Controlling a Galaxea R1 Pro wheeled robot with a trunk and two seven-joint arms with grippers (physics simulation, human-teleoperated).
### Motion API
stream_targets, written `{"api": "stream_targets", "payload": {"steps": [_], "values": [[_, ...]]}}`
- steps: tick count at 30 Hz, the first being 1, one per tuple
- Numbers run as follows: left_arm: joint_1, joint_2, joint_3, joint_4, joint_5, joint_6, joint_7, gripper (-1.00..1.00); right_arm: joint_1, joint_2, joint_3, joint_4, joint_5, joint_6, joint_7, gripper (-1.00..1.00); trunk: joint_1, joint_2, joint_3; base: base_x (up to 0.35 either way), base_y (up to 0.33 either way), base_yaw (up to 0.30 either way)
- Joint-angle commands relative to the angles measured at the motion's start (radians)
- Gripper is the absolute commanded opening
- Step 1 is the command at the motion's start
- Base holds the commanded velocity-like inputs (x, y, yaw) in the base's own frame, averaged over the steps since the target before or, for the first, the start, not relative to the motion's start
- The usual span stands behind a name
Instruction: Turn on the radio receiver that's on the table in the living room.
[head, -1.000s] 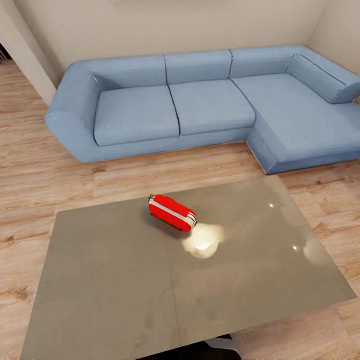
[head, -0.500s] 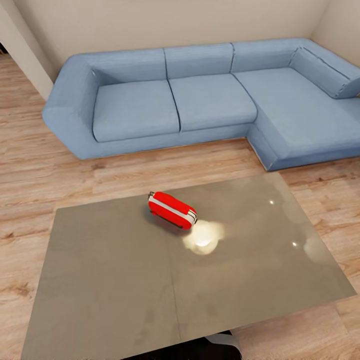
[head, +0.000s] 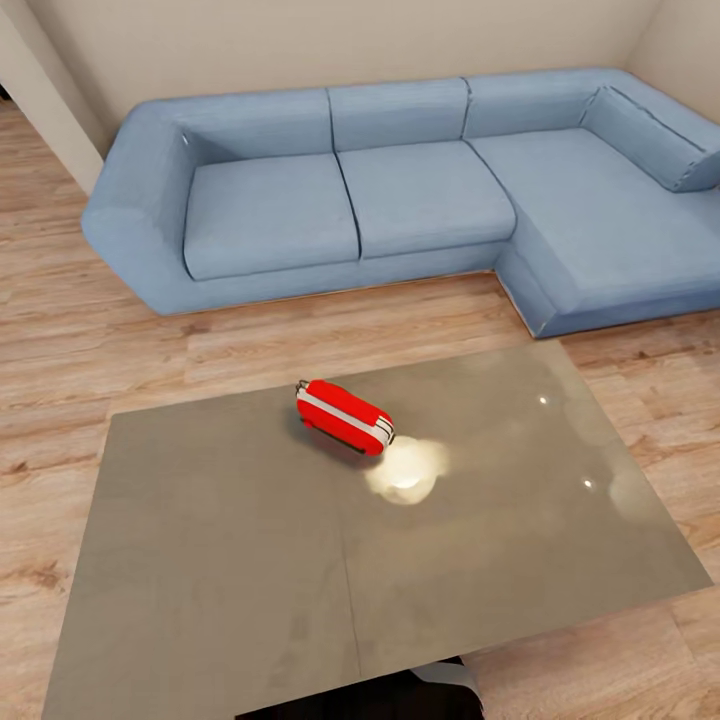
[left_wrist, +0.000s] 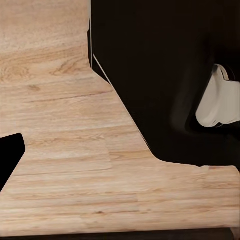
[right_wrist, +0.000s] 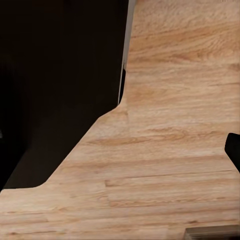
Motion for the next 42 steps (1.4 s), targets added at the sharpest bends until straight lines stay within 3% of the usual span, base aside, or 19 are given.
{"api": "stream_targets", "payload": {"steps": [1,23,42], "values": [[0.0,0.0,0.0,0.0,0.0,0.0,0.0,1.0,0.0,0.0,0.0,0.0,0.0,0.001,0.0,1.0,0.0,0.0,0.0,0.0,0.0,0.006],[0.0,0.0,0.0,0.0,0.0,0.0,0.0,1.0,0.0,0.0,0.0,0.0,0.0,0.004,-0.002,1.0,0.0,0.0,-0.004,0.0,0.0,0.213],[0.0,-0.001,0.0,0.0,0.0,0.0,0.0,1.0,0.0,-0.002,-0.003,0.0,-0.002,-0.007,-0.007,1.0,0.0,0.0,-0.021,0.0,0.0,-0.003]]}}
